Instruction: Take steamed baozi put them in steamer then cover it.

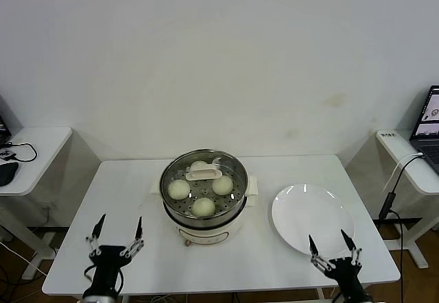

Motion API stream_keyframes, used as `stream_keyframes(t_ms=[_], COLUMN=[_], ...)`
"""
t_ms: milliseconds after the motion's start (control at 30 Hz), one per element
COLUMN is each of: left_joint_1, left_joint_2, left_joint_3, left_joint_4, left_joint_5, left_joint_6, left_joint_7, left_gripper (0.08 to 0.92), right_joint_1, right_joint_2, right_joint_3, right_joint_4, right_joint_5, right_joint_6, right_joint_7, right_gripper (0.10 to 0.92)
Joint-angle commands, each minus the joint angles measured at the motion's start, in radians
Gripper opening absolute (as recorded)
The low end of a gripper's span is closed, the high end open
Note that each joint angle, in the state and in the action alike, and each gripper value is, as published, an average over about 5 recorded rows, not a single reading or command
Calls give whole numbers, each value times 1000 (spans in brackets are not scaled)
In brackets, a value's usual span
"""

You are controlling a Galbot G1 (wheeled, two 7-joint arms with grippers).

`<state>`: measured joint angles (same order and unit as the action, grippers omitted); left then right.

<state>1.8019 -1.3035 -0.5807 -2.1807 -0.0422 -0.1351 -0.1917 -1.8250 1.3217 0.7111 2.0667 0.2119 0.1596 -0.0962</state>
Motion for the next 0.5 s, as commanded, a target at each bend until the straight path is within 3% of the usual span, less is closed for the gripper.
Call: stream_keyframes(t_ms=[33,500], left_joint_1=[147,151], left_joint_2=[-7,-18], left_joint_3=[-50,-54], left_joint_4=[3,18], left_joint_5=[-248,-196], left_joint_6=[-95,-94], left_joint_7=[-18,-37], left_gripper=[823,823], right_joint_1=[-122,-124], right_joint_2=[-17,-4], right_joint_3=[-39,-101], right_joint_4=[63,71], right_joint_5=[22,-19], right_joint_6=[-46,-69], right_joint_7=[7,25], right_gripper=[823,823])
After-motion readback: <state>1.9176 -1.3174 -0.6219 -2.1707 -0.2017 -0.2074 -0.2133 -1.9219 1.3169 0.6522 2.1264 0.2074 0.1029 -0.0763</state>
